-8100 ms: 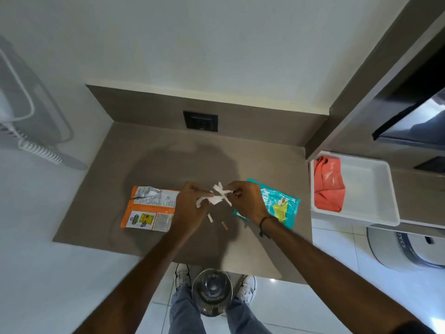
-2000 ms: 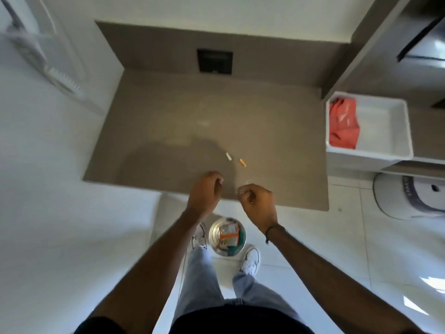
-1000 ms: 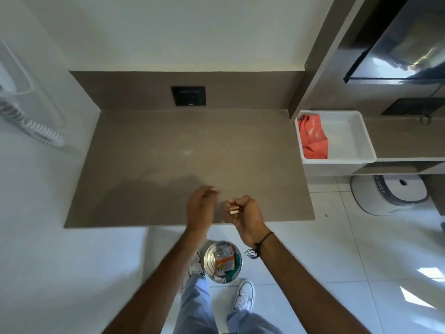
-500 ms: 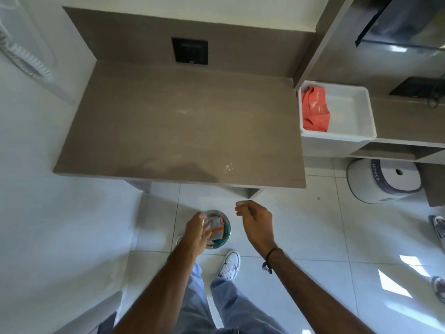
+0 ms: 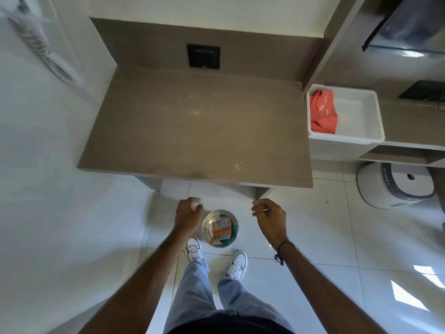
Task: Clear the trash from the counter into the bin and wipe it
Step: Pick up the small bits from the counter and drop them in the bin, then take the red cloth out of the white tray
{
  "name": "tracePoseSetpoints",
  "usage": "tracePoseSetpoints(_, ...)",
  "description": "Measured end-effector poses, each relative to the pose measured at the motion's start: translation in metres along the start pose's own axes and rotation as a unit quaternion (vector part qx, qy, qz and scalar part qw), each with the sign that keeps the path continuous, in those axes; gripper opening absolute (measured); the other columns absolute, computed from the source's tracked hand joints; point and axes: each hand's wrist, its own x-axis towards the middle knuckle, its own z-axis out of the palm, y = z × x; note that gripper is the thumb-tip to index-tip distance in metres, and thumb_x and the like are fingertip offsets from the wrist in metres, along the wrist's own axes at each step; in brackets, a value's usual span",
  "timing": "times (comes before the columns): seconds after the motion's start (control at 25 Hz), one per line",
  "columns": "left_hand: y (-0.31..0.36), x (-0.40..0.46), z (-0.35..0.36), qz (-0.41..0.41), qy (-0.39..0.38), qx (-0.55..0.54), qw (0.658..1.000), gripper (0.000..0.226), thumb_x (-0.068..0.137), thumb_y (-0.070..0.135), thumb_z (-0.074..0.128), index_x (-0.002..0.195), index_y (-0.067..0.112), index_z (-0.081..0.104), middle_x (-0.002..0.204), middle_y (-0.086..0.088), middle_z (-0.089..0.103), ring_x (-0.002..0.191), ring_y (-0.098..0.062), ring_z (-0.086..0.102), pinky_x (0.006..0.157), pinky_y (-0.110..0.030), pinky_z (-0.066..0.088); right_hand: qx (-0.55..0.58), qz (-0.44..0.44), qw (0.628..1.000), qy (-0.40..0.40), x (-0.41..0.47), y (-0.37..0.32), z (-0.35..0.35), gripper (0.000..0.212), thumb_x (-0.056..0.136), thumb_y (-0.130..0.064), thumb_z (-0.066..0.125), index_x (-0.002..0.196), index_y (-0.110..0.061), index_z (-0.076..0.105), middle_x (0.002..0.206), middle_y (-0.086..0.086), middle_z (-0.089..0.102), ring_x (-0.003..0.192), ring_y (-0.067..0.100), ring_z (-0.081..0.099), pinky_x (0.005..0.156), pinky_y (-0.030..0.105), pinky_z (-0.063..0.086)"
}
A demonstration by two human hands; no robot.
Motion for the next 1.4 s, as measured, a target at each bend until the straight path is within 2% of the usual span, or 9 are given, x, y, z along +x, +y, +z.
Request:
tracePoseSetpoints(0.16,0.044,0.02,-0.034,0.177,0.006,0.027,0.984,0.023,0.094,0.006,0.062,0.115,0.006,0.068,0.126,-0.014,0.059,0.11,-0.024,0.066,0.099,-0.04,0.057,-0.017,-0.019,1.0,0.018,0.019,-0.036,0.008,0.017,0.092,-0.014,0.056,0.092,-0.019,0.072,0.086,0.002,0.076,0.08,0.027,0.074,0.073,0.033,0.059)
tracePoseSetpoints(0.24,0.07,0.037,-0.045,0.228,0.013,0.093,0.969,0.034,0.096,0.024,0.061,0.127,0.012,0.063,0.136,-0.015,0.054,0.127,-0.031,0.058,0.109,-0.049,0.049,-0.057,-0.062,0.996,0.027,0.031,-0.06,0.007,0.024,0.092,-0.028,0.059,0.113,-0.023,0.067,0.106,0.0,0.076,0.097,0.024,0.073,0.08,0.036,0.06)
tracePoseSetpoints(0.36,0.099,0.066,-0.056,0.245,0.045,0.285,0.926,0.083,0.089,0.079,0.033,0.158,0.034,0.019,0.17,-0.01,0.013,0.157,-0.037,0.012,0.123,-0.06,0.003,-0.306,-0.085,0.948,0.01,0.057,-0.084,0.002,0.089,0.088,-0.061,0.053,0.158,-0.02,0.016,0.165,0.006,0.027,0.15,0.031,0.03,0.117,0.055,0.03)
tracePoseSetpoints(0.44,0.114,0.087,-0.056,0.266,0.043,0.343,0.9,0.094,0.081,0.091,0.014,0.159,0.04,0.001,0.172,-0.008,-0.006,0.158,-0.038,-0.006,0.12,-0.065,-0.005,-0.384,-0.084,0.919,0.021,0.075,-0.093,-0.005,0.103,0.085,-0.072,0.044,0.16,-0.022,-0.006,0.17,0.005,-0.002,0.156,0.03,0.003,0.121,0.061,0.008)
tracePoseSetpoints(0.52,0.131,0.106,-0.051,0.277,0.019,0.36,0.891,0.096,0.077,0.093,0.007,0.158,0.041,-0.003,0.172,-0.009,-0.012,0.158,-0.037,-0.012,0.12,-0.068,-0.007,-0.406,-0.07,0.911,0.032,0.094,-0.099,-0.018,0.106,0.083,-0.076,0.042,0.159,-0.024,-0.01,0.17,0.004,-0.005,0.156,0.031,-0.001,0.12,0.064,0.006)
tracePoseSetpoints(0.92,0.281,0.179,0.067,0.357,-0.046,0.386,0.849,0.092,0.08,0.087,0.01,0.158,0.039,0.014,0.172,-0.009,0.002,0.159,-0.038,-0.002,0.124,-0.065,0.004,-0.39,0.042,0.918,0.06,0.239,-0.085,-0.142,0.108,0.085,-0.071,0.046,0.159,-0.015,-0.009,0.17,0.005,-0.003,0.157,0.027,-0.001,0.122,0.062,0.008)
tracePoseSetpoints(1.12,0.369,0.216,0.172,0.393,-0.121,0.392,0.823,0.075,0.094,0.07,0.023,0.156,0.029,0.029,0.17,-0.013,0.019,0.157,-0.038,0.01,0.127,-0.056,0.011,-0.295,0.102,0.946,0.086,0.328,-0.055,-0.206,0.104,0.08,-0.06,0.058,0.157,-0.007,0.014,0.161,0.013,0.029,0.149,0.032,0.027,0.12,0.055,0.024)
tracePoseSetpoints(1.24,0.425,0.246,0.228,0.475,-0.117,0.417,0.766,0.054,0.101,0.043,0.041,0.149,0.018,0.044,0.158,-0.014,0.042,0.148,-0.037,0.034,0.123,-0.052,0.03,-0.235,0.116,0.959,0.111,0.376,-0.037,-0.225,0.069,0.083,-0.049,0.057,0.136,-0.007,0.043,0.134,0.017,0.055,0.124,0.038,0.053,0.101,0.048,0.044)
tracePoseSetpoints(1.4,0.488,0.289,0.313,0.508,-0.144,0.458,0.715,0.042,0.095,0.006,0.053,0.137,0.004,0.057,0.145,-0.017,0.056,0.137,-0.035,0.05,0.116,-0.05,0.04,-0.123,0.19,0.968,0.107,0.437,0.005,-0.244,0.038,0.093,-0.029,0.045,0.12,-0.004,0.054,0.124,0.021,0.059,0.115,0.042,0.057,0.092,0.043,0.047)
